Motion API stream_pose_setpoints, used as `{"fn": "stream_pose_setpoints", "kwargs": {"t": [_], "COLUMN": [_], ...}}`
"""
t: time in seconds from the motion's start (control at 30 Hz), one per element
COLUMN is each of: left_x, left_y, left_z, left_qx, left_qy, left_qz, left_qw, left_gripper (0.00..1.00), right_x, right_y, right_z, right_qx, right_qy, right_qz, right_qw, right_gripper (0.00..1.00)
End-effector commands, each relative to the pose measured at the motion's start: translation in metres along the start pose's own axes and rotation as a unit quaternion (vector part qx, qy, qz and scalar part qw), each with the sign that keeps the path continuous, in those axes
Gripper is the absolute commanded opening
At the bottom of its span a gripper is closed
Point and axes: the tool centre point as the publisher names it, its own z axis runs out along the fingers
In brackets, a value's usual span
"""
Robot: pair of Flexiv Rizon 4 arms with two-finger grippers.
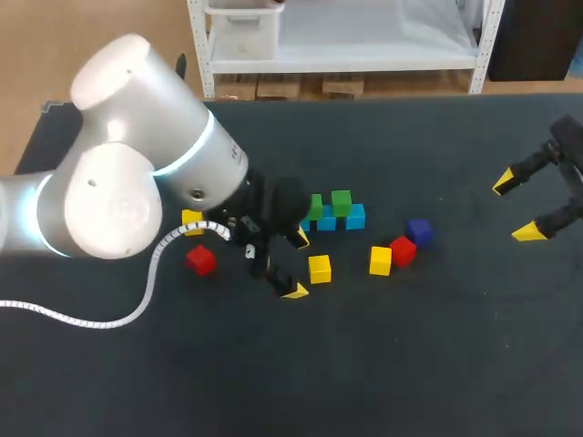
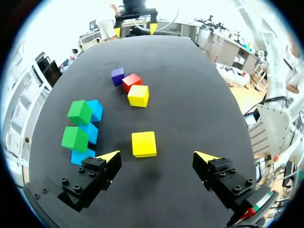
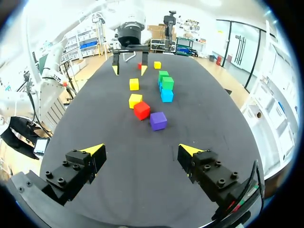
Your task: Place the blue cubes, place green cubes on the blue cubes, place the yellow cubes on the green cubes, then place the red cubes on the yellow cubes, and place purple cube on the red cubes.
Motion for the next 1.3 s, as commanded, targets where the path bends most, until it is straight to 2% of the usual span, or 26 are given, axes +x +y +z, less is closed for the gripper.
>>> {"fn": "stream_pose_setpoints", "kwargs": {"t": [0.03,0.4,0.43,0.57,0.8,1.03,1.2,1.27,1.3], "left_x": [-0.001,-0.004,-0.004,-0.005,-0.006,-0.015,-0.018,-0.019,-0.019], "left_y": [0.006,0.011,0.011,0.011,0.011,0.013,0.015,0.015,0.015], "left_z": [0.011,0.017,0.017,0.017,0.019,0.022,0.023,0.024,0.025], "left_qx": [-0.005,-0.019,-0.019,-0.020,-0.017,-0.013,-0.013,-0.013,-0.013], "left_qy": [0.000,-0.014,-0.012,-0.013,-0.010,-0.017,-0.019,-0.020,-0.020], "left_qz": [-0.010,-0.043,-0.044,-0.046,-0.047,-0.045,-0.045,-0.044,-0.045], "left_qw": [1.000,0.999,0.999,0.999,0.999,0.999,0.999,0.999,0.999], "left_gripper": [1.00,1.00,0.95,0.90,0.91,0.85,0.73,0.63,0.48], "right_x": [0.000,0.000,0.000,0.000,0.000,0.000,0.000,0.000,0.000], "right_y": [0.000,0.000,0.000,0.000,0.000,0.000,0.000,0.000,0.000], "right_z": [0.000,0.000,0.000,0.000,0.000,0.000,0.000,0.000,0.000], "right_qx": [0.000,0.000,0.000,0.000,0.000,0.000,0.000,0.000,0.000], "right_qy": [-0.001,-0.001,-0.001,-0.001,-0.001,-0.001,-0.001,-0.001,-0.001], "right_qz": [0.000,0.000,0.000,0.000,0.000,0.000,0.000,0.000,0.000], "right_qw": [1.000,1.000,1.000,1.000,1.000,1.000,1.000,1.000,1.000], "right_gripper": [1.00,1.00,1.00,1.00,1.00,1.00,1.00,1.00,1.00]}}
